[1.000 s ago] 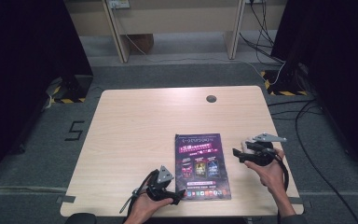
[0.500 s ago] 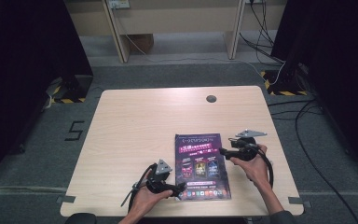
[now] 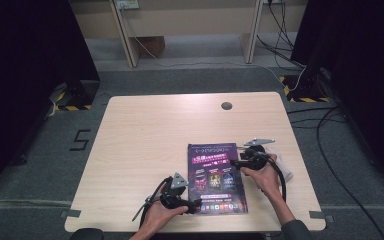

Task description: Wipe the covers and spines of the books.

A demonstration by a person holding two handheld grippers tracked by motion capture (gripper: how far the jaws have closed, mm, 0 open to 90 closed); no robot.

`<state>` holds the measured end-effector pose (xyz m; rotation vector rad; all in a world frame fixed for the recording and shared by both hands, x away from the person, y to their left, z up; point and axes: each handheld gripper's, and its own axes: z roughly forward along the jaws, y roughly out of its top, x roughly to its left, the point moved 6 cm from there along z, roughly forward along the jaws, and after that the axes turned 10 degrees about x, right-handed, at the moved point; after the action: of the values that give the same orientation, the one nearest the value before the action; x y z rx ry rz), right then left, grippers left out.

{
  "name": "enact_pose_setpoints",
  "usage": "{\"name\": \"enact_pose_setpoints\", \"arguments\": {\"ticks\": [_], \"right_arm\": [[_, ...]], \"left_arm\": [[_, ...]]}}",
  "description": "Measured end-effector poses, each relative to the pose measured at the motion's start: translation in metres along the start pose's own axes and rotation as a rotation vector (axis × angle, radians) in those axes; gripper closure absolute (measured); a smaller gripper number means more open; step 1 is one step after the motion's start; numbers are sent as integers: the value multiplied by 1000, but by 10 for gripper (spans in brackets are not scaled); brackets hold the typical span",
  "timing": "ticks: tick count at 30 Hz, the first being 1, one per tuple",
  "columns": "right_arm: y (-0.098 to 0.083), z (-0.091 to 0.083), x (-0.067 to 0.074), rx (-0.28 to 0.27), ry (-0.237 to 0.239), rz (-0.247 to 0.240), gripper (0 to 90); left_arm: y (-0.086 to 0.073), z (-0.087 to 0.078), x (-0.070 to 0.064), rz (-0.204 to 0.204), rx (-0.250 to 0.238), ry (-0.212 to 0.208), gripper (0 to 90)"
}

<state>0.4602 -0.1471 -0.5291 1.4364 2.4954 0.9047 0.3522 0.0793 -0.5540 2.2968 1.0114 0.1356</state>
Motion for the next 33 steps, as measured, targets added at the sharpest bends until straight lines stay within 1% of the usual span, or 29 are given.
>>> {"name": "enact_pose_setpoints", "arguments": {"ticks": [5,7,9,11,14,16,17,19,20,21,23,25,26,29,31,32,33], "right_arm": [[0,5,1,13,15,16,472],[0,6,1,17,17,19,475],[-1,7,0,19,26,24,482],[-1,10,0,25,31,33,484],[0,12,-1,19,36,43,493],[1,13,-2,15,38,54,497],[2,13,-3,8,37,59,504],[4,12,-7,-3,15,66,506],[4,12,-9,2,22,68,506],[3,12,-10,6,26,81,505],[2,13,-13,14,17,88,506],[0,17,-12,26,30,89,506],[1,18,-11,19,27,88,497],[2,19,-9,27,20,91,465],[2,19,-10,11,43,128,460],[2,19,-11,4,53,144,458],[2,19,-11,-3,67,168,458]], "left_arm": [[-1,0,-8,23,6,-17,150],[-1,1,-11,24,6,-26,153],[-1,1,-11,31,9,-17,148],[-1,1,-11,25,6,-21,152],[-1,0,-11,23,4,-29,161],[-1,0,-12,18,2,-45,169],[-1,0,-12,15,-1,-52,171],[-1,0,-13,19,-2,-57,183],[-1,0,-14,21,-1,-59,184],[-1,0,-15,21,0,-61,183],[-1,0,-15,21,-1,-69,183],[-1,0,-16,22,-1,-75,183],[-1,0,-16,23,-1,-76,183],[0,1,-16,18,0,-82,177],[1,1,-16,3,1,-94,169],[1,1,-16,1,2,-96,160],[1,1,-17,5,3,-94,159]]}}
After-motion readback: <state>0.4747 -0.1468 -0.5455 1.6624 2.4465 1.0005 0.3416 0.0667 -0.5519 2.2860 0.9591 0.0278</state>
